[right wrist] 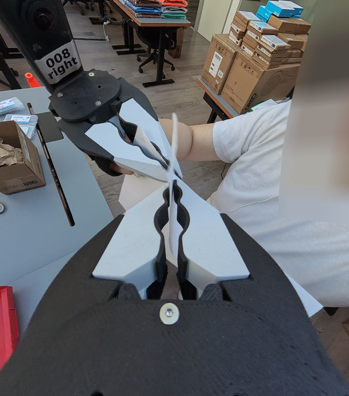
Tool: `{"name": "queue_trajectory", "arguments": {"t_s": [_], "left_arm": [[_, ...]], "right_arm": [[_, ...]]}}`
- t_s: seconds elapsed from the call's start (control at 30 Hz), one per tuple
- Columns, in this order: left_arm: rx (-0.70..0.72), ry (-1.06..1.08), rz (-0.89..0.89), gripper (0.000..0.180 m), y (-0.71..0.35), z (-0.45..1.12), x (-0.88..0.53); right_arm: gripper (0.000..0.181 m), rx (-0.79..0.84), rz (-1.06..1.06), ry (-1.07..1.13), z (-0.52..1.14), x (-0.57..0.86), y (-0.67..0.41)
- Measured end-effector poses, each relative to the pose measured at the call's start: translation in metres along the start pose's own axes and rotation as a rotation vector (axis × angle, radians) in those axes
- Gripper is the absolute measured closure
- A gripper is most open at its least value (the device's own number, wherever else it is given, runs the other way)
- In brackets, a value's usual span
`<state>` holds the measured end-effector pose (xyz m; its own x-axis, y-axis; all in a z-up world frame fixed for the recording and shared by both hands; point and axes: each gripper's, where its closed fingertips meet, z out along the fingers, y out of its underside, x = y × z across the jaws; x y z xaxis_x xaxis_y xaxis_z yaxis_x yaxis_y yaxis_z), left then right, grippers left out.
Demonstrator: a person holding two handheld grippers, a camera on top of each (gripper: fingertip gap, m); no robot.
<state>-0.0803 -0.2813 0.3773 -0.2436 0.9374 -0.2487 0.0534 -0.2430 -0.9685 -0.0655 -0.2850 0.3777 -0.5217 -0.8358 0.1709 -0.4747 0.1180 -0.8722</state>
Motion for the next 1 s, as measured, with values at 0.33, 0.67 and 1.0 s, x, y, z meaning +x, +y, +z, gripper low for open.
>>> {"name": "queue_trajectory", "arguments": {"t_s": [0.33, 0.67, 1.0], "left_arm": [[0.021, 0.136, -0.149, 0.18, -0.002, -0.002, -0.002], [0.021, 0.038, 0.061, 0.18, 0.007, -0.002, -0.006], [0.014, 0.004, 0.185, 0.18, 0.016, -0.003, -0.005]], "right_arm": [[0.181, 0.034, 0.017, -0.072, -0.001, 0.0, -0.002], [0.181, -0.049, 0.051, -0.101, 0.007, 0.002, 0.003], [0.181, -0.12, 0.066, -0.123, 0.015, 0.001, 0.013]]}}
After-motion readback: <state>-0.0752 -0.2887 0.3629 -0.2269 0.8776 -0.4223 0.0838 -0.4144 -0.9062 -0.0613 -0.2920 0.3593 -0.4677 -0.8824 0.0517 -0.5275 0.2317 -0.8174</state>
